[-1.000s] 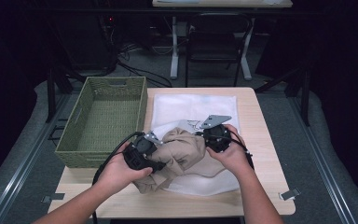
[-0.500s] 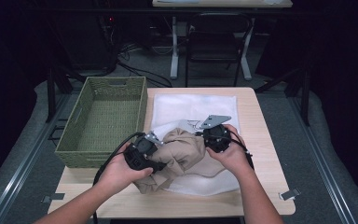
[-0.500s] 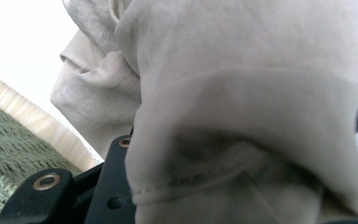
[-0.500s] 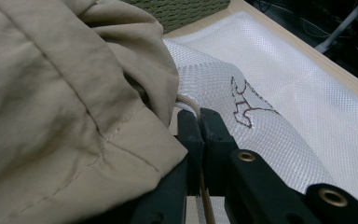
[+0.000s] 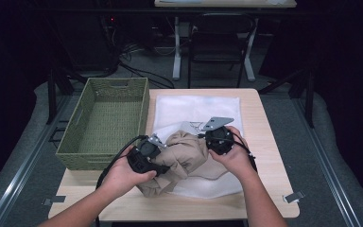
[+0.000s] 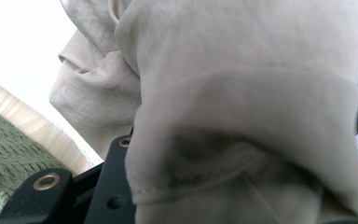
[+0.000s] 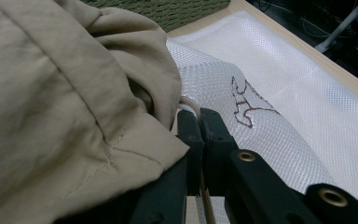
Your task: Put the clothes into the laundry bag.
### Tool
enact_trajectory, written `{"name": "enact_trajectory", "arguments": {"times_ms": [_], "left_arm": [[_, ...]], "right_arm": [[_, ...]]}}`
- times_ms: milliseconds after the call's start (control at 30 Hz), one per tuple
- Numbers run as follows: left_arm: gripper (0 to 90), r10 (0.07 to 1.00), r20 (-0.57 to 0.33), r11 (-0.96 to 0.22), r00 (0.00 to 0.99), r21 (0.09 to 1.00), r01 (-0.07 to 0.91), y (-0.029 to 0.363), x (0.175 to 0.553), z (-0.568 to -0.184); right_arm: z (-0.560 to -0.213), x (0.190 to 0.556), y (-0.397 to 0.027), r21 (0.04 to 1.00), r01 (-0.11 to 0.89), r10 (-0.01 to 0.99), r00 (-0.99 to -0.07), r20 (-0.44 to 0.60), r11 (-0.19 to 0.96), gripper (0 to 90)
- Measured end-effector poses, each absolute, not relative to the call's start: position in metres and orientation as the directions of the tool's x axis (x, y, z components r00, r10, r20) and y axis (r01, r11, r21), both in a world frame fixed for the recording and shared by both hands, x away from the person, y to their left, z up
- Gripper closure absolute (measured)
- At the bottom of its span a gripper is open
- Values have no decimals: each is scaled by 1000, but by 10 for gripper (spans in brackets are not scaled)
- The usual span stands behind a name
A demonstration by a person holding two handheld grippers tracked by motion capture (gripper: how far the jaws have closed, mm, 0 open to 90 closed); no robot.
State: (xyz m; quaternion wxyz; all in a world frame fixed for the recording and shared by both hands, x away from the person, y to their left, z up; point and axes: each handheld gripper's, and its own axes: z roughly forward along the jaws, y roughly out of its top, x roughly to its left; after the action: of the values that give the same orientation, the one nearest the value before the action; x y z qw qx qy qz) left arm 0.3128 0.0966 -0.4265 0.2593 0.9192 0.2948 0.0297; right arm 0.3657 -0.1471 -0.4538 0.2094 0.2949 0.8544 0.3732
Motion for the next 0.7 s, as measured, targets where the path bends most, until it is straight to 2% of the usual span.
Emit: {"name": "enact_trajectory", "arguments": {"times_ms": [700], "left_arm": [[647, 559, -111, -684, 822, 498, 533, 96, 314, -430]], "right_arm": [[-453, 366, -147, 764, 349, 664, -735, -135, 542, 876]]}}
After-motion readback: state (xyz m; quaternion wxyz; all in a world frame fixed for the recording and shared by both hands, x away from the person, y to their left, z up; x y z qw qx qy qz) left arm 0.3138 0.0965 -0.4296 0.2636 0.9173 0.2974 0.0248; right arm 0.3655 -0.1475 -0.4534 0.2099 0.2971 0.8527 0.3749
